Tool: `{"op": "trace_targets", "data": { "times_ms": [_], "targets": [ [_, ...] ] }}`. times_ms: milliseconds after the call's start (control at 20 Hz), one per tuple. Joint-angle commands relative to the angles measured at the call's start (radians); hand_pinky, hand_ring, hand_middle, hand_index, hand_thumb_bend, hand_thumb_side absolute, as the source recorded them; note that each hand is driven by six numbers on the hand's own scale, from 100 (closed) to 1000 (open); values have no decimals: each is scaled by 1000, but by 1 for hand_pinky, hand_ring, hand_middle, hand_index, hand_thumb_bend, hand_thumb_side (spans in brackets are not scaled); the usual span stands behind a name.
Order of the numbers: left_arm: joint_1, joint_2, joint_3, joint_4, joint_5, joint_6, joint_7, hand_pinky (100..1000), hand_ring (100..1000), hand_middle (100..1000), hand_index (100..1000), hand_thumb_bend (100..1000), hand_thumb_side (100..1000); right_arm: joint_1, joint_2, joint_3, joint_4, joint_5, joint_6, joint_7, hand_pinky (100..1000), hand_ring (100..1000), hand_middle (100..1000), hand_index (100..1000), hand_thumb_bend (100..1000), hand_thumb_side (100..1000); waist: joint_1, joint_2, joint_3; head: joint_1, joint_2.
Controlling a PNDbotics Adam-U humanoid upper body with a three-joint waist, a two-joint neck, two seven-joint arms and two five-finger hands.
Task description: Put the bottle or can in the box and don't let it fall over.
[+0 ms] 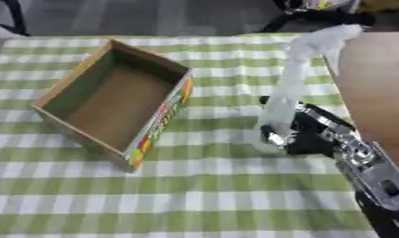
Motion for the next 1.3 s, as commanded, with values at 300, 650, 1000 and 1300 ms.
{"op": "trace_targets", "data": {
  "times_ms": [300, 650, 1000, 1300],
  "targets": [
    [-3, 12, 5, -13, -3, 1, -6, 912, 756, 920, 846, 119, 845, 3, -30, 1, -59, -1, 31, 23, 985, 1000, 1000, 309, 100, 100, 0, -13, 1, 0, -9],
    [-4, 13, 6, -13, -3, 1, -8, 912, 757, 919, 846, 118, 844, 1, -34, -5, -79, -24, 49, 15, 982, 1000, 1000, 302, 100, 100, -1, -15, 0, 2, -8],
    [-4, 15, 7, -14, -3, 0, -7, 913, 757, 920, 846, 118, 843, -7, -42, -20, -102, -77, 63, 7, 978, 1000, 1000, 302, 100, 100, -1, -16, -1, 4, -11],
    [-3, 16, 7, -13, -3, 0, -9, 913, 757, 920, 846, 118, 843, -13, -51, -34, -113, -115, 65, 3, 975, 1000, 1000, 297, 100, 100, -1, -17, -1, 5, -11]
  ]
}}
